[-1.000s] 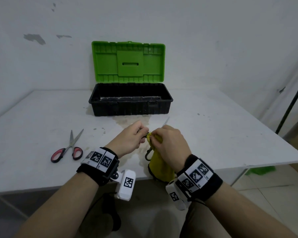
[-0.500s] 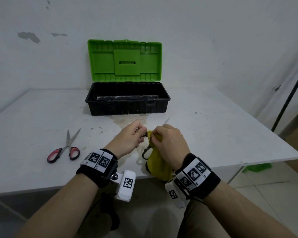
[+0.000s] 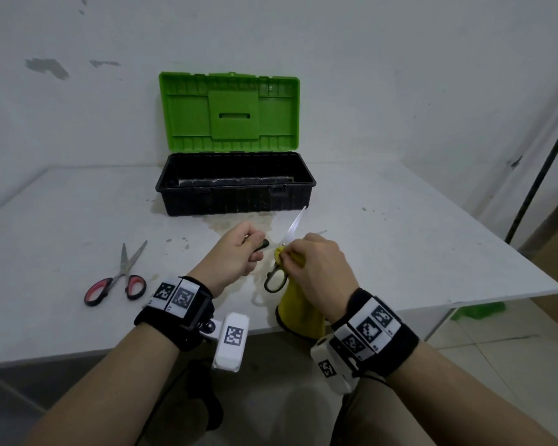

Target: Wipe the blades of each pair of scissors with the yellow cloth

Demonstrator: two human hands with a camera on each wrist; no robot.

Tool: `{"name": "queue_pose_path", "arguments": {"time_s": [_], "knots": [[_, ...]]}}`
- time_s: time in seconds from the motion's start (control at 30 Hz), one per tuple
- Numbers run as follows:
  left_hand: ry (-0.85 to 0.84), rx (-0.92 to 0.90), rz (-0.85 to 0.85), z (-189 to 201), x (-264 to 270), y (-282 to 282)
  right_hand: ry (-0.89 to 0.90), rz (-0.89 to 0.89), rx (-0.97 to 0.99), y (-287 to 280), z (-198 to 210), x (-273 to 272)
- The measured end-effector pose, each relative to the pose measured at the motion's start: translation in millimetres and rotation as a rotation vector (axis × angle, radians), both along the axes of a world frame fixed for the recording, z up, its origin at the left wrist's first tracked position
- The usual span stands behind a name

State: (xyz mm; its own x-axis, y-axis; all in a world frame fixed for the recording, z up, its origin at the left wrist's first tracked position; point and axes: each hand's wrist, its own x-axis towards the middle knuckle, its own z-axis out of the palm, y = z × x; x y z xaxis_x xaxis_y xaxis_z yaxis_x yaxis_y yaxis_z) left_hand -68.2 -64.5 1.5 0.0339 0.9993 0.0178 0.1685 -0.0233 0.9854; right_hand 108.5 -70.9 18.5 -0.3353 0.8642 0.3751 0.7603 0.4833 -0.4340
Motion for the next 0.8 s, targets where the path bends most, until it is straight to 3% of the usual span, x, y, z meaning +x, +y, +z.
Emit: {"name": "queue_pose_path", "arguments": {"time_s": [0.23, 0.4, 0.57, 0.7, 0.8], "knots": [[-0.037, 0.006, -0.014, -2.3, 2.7, 0.4, 0.063, -0.028, 0.057, 8.8, 7.0, 2.4], [-0.038, 0.021, 0.010, -6.2, -0.7, 2.3, 0.024, 0.001, -0.034, 4.2, 1.3, 5.6], [-0.037, 0.036, -0.017, -5.0, 2.6, 1.2, 0.061, -0.034, 0.051, 12.6, 11.8, 7.2], [-0.071, 0.027, 0.011, -4.4, 5.6, 0.4, 0.059, -0.010, -0.009, 8.2, 6.5, 6.3], [-0.108, 0.002, 0.018, -6.9, 2.1, -2.4, 0.139, -0.017, 0.008, 9.5, 9.5, 14.2]]}}
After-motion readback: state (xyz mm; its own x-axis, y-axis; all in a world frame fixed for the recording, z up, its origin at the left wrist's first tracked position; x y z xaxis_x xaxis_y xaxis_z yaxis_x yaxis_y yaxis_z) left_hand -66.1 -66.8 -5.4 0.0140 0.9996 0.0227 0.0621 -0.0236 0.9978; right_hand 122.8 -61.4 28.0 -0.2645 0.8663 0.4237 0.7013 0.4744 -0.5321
